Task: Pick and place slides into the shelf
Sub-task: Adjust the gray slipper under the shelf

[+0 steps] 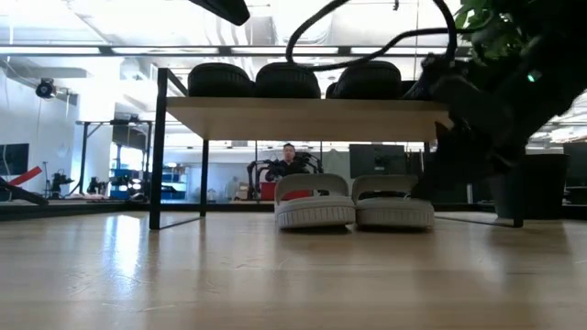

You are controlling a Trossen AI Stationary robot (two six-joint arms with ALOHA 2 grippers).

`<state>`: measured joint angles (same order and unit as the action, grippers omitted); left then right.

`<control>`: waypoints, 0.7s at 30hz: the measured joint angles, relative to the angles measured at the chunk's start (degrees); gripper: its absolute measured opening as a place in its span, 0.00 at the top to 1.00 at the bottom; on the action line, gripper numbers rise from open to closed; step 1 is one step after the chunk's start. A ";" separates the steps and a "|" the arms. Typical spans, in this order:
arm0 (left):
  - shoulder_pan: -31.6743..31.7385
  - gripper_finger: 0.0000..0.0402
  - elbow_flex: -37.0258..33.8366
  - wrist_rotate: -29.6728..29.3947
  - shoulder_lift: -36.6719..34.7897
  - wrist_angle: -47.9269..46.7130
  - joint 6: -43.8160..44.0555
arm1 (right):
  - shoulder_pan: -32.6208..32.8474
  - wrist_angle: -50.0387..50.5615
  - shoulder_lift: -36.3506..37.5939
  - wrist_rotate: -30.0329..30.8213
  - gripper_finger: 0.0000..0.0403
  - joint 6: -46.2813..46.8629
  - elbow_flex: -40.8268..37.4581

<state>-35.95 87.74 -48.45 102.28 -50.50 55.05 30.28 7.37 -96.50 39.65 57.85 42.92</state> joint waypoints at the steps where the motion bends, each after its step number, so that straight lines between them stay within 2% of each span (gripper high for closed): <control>1: 0.00 1.00 0.00 0.00 0.00 -0.04 0.00 | -0.09 -0.10 -0.78 -0.89 0.98 0.35 0.00; 6: 0.09 1.00 0.00 0.00 0.00 -0.07 0.00 | -0.17 -0.74 -2.59 -2.34 0.98 0.63 0.11; 21: 0.91 1.00 -0.02 -0.02 0.02 -0.20 -0.52 | 0.26 5.91 0.29 -1.20 0.98 2.07 0.00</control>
<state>-35.04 87.73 -48.47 102.30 -50.69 54.52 30.54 13.28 -96.21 38.46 59.92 42.91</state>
